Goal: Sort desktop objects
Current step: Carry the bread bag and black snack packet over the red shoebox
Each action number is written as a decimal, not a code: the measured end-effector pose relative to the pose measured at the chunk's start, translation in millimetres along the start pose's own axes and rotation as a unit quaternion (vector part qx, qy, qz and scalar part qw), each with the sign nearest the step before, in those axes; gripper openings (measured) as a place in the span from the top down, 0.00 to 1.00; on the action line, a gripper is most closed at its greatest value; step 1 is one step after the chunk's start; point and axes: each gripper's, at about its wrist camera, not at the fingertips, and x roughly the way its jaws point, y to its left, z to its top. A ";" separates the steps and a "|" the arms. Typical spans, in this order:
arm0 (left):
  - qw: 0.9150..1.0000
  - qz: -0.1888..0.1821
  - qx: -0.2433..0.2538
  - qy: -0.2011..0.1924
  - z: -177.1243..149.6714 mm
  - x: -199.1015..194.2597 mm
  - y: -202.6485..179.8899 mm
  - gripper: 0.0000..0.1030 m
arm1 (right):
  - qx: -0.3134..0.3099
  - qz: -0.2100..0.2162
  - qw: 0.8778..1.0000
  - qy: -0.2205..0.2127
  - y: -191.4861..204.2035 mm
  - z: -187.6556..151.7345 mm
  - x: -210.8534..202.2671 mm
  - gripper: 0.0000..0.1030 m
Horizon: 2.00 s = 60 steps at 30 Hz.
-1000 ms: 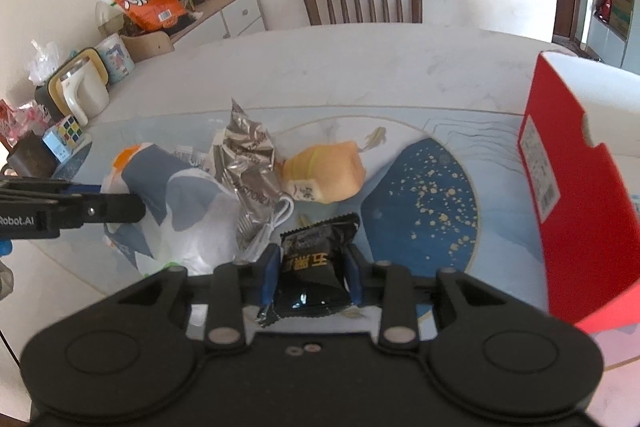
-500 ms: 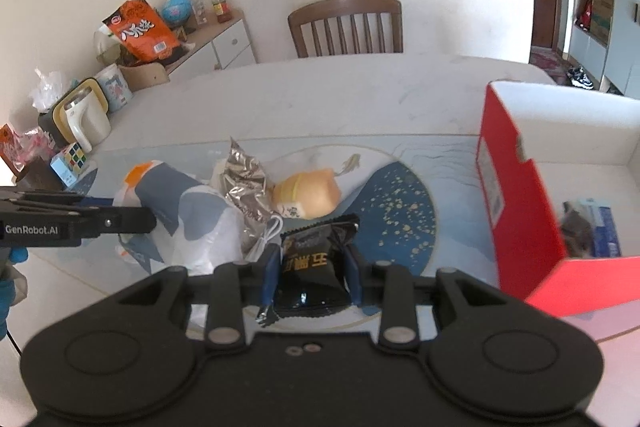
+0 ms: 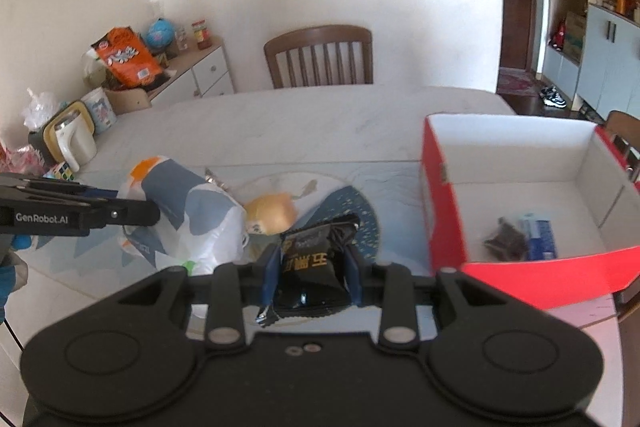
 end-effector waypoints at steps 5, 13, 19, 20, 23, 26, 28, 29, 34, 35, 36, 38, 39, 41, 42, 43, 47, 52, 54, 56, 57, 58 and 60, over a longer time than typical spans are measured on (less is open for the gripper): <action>1.000 -0.013 0.018 -0.003 11.0 6.6 -24.7 0.71 | 0.003 -0.012 1.000 -0.013 -17.4 2.2 -15.0 0.67; 0.999 -0.029 0.037 -0.010 28.7 20.6 -60.0 0.71 | 0.009 -0.031 0.999 -0.026 -48.8 5.0 -33.7 0.67; 0.998 -0.036 0.047 -0.010 38.4 33.2 -85.7 0.71 | 0.011 -0.042 0.998 -0.034 -74.0 7.2 -43.5 0.67; 0.998 -0.036 0.049 -0.011 39.7 35.0 -90.2 0.71 | 0.011 -0.044 0.998 -0.034 -78.7 7.5 -44.7 0.67; 0.998 -0.034 0.055 -0.009 45.3 42.2 -104.1 0.71 | 0.011 -0.050 0.998 -0.037 -92.2 9.6 -47.6 0.67; 0.998 -0.037 0.059 -0.007 49.2 50.6 -117.3 0.71 | 0.014 -0.054 0.998 -0.040 -107.3 12.4 -49.9 0.67; 0.997 -0.037 0.065 -0.007 52.1 55.9 -127.5 0.71 | 0.014 -0.057 0.997 -0.041 -116.1 13.7 -51.0 0.67; 0.997 -0.037 0.067 -0.007 53.4 58.1 -130.6 0.71 | 0.015 -0.058 0.997 -0.041 -120.7 14.2 -51.2 0.67; 0.997 -0.039 0.073 -0.005 61.7 70.8 -150.8 0.71 | 0.014 -0.063 0.997 -0.042 -141.2 16.4 -54.0 0.67; 0.996 -0.039 0.075 -0.005 63.0 72.9 -154.8 0.71 | 0.014 -0.063 0.997 -0.042 -145.4 16.6 -54.4 0.67; 0.996 -0.040 0.076 -0.004 65.0 75.6 -159.6 0.71 | 0.014 -0.064 0.997 -0.042 -150.3 16.7 -54.6 0.67; 0.996 -0.042 0.074 0.000 68.9 81.5 -167.2 0.71 | 0.015 -0.064 0.997 -0.041 -158.7 17.7 -54.1 0.67; 0.996 -0.042 0.073 0.001 70.6 84.4 -171.3 0.71 | 0.016 -0.064 0.997 -0.041 -162.8 18.7 -53.3 0.67; 0.996 -0.045 0.075 0.003 74.9 91.1 -180.5 0.71 | 0.020 -0.065 0.997 -0.042 -171.8 20.1 -52.5 0.67; 0.996 -0.046 0.077 0.003 76.6 93.7 -185.0 0.71 | 0.022 -0.065 0.997 -0.042 -175.9 20.8 -52.2 0.67; 0.996 -0.046 0.080 0.003 78.5 97.2 -190.0 0.71 | 0.023 -0.066 0.997 -0.041 -180.2 21.7 -51.5 0.67; 0.994 -0.045 0.095 0.005 84.5 111.9 -207.7 0.71 | 0.025 -0.071 0.996 -0.039 -195.9 24.3 -47.7 0.67; 0.994 -0.041 0.105 0.012 94.5 132.9 -219.5 0.71 | 0.026 -0.075 0.996 -0.034 -213.1 29.7 -38.9 0.67; 0.993 -0.037 0.109 0.017 98.2 141.6 -221.5 0.71 | 0.026 -0.078 0.996 -0.032 -218.7 33.1 -33.8 0.67; 0.993 -0.034 0.112 0.022 101.6 150.1 -222.5 0.71 | 0.023 -0.081 0.996 -0.030 -223.6 36.0 -27.9 0.67; 0.993 -0.032 0.113 0.026 103.7 154.8 -222.0 0.71 | 0.021 -0.084 0.996 -0.029 -225.1 36.9 -24.9 0.67; 0.993 -0.033 0.112 0.030 105.6 159.1 -221.2 0.71 | 0.020 -0.086 0.996 -0.027 -226.8 38.1 -21.5 0.67; 0.993 -0.033 0.110 0.040 109.0 168.4 -218.5 0.71 | 0.020 -0.087 0.996 -0.023 -231.3 39.8 -15.0 0.67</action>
